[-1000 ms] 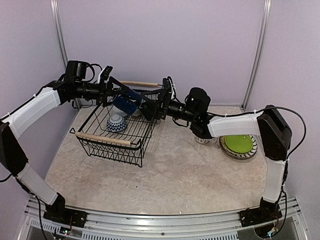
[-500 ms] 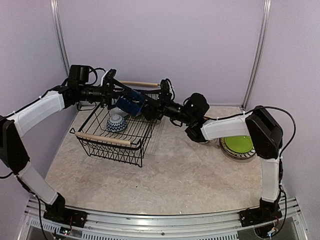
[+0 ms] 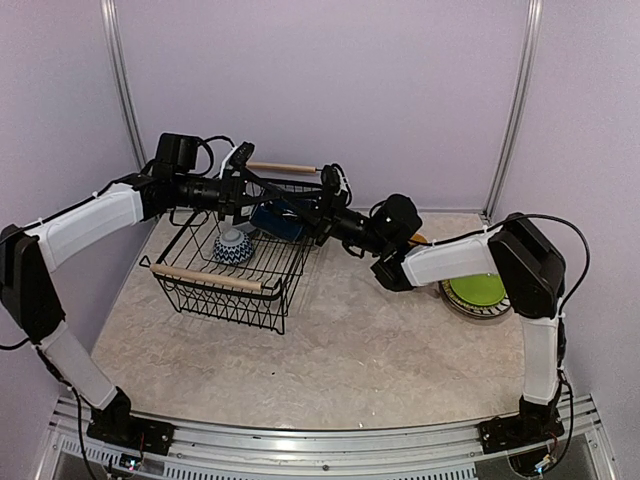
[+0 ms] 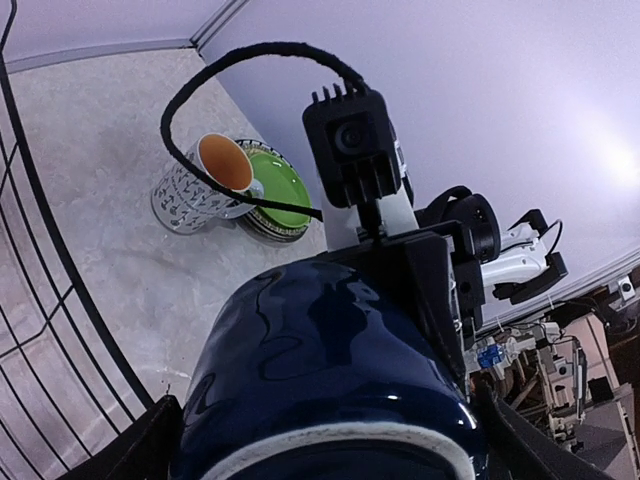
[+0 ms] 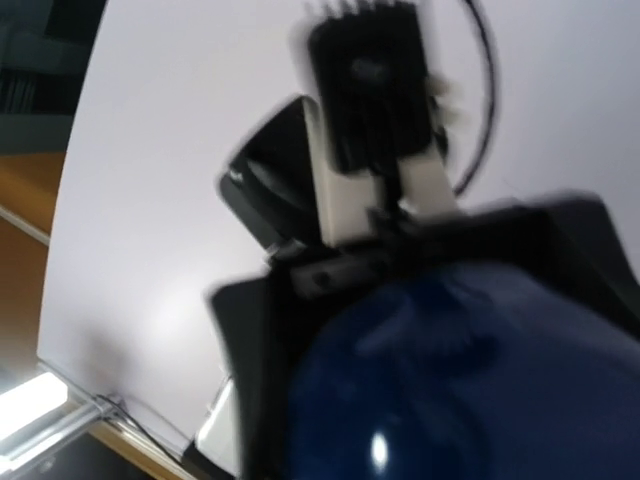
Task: Unload the mixed dishes from the dish rack
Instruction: Pass from the left arm to the right, then place the cup at the center of the board.
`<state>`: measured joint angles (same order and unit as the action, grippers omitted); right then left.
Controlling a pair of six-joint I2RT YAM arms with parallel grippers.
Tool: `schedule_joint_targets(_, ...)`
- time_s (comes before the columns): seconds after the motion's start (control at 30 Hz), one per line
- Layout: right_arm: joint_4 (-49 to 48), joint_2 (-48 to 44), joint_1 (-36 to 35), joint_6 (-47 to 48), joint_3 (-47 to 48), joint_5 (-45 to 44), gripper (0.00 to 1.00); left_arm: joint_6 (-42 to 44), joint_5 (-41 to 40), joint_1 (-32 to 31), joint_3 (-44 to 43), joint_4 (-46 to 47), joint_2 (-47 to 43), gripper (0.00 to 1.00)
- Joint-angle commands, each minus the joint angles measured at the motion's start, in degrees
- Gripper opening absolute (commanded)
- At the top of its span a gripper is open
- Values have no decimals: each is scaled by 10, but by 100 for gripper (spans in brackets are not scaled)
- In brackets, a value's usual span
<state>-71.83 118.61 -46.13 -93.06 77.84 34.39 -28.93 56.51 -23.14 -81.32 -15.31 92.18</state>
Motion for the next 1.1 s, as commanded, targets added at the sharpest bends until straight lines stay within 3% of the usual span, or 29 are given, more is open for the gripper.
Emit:
schedule_joint_targets(0.0,-53,-34,-8,29,-24,-9,6,2,-2,-3,-17,-5,5,37)
schedule_joint_targets(0.07,-43,-46,-8,46,-33,-9,0,5,-12,-3,-16,-10,0,45)
schedule_joint_targets(0.13,-25,-59,-6,66,-42,-10,0,10,-24,-3,-16,-18,-5,53)
schedule_joint_targets(0.37,84,-127,1,171,-78,-22,0,37,-76,-3,-17,-44,-37,98)
schedule_joint_targets(0.67,334,-253,17,341,-154,-94,0,57,-145,-4,-13,-61,-86,99)
schedule_joint_targets(0.87,652,-375,17,503,-166,-282,0,68,-226,-5,-12,-82,-111,99)
schedule_joint_targets(1.07,897,-484,17,542,-213,-466,0,66,-254,-5,-24,-106,-102,99)
